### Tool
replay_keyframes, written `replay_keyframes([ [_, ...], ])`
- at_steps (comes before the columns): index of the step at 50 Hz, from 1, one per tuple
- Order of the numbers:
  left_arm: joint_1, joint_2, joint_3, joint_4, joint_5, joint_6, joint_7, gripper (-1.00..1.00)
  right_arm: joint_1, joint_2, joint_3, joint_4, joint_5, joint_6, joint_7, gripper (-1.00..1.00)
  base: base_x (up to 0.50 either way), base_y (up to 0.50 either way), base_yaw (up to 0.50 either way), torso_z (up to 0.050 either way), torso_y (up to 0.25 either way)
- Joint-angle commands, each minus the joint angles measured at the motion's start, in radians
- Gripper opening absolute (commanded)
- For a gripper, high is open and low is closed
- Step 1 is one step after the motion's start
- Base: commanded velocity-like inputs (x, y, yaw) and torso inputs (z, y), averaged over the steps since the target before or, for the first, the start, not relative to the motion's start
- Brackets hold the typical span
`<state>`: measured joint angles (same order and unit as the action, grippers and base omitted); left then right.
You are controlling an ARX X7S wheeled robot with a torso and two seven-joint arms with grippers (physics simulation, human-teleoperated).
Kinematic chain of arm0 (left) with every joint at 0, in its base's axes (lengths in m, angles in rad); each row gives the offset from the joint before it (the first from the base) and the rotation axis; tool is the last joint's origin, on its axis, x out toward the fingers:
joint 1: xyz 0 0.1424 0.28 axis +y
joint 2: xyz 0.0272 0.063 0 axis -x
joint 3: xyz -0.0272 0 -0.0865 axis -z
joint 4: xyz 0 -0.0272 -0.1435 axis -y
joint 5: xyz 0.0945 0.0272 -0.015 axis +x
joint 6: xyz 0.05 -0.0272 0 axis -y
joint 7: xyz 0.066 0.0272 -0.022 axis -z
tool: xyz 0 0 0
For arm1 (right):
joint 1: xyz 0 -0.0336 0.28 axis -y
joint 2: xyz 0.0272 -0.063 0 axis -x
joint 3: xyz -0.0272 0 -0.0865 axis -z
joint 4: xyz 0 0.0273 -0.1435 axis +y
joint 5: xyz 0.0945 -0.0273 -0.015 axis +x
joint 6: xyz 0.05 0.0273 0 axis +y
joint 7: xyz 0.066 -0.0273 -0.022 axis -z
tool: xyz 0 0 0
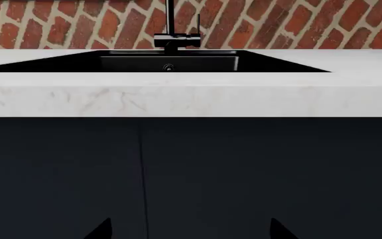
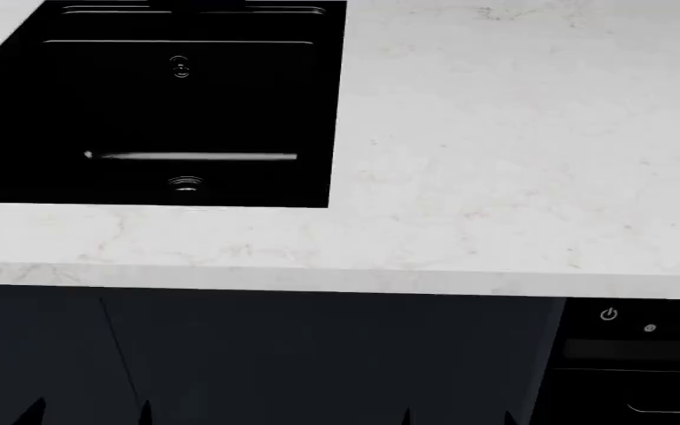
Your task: Place the bread and cheese on the cutting board.
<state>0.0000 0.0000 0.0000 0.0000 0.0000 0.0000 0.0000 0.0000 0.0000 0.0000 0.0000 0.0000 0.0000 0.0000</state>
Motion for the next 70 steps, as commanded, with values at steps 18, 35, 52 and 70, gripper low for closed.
replay_keyframes([
  [18,-0.153,-0.101,0.009,0.586,-0.160,-0.369,-0.061,1.00,0.155,0.075,-0.061,-0.656,-0.018,0.529,0.101,1.00,0.00,0.00,0.00,0.037,0.000],
  [35,-0.240,-0.143,0.022,0.623,-0.136,-0.411,-0.095,1.00,0.303,0.117,-0.124,-0.671,0.014,0.663,0.076,1.00,0.00,-0.11,0.00,0.050,0.000],
  [52,-0.219,-0.158,0.019,0.649,-0.136,-0.392,-0.124,1.00,0.297,0.125,-0.104,-0.668,0.067,0.671,0.079,1.00,0.00,-0.50,0.00,0.035,0.000],
  [70,-0.237,-0.173,0.047,0.671,-0.094,-0.440,-0.177,1.00,0.296,0.133,-0.092,-0.673,0.100,0.677,0.094,1.00,0.00,-0.50,0.00,0.000,0.000],
])
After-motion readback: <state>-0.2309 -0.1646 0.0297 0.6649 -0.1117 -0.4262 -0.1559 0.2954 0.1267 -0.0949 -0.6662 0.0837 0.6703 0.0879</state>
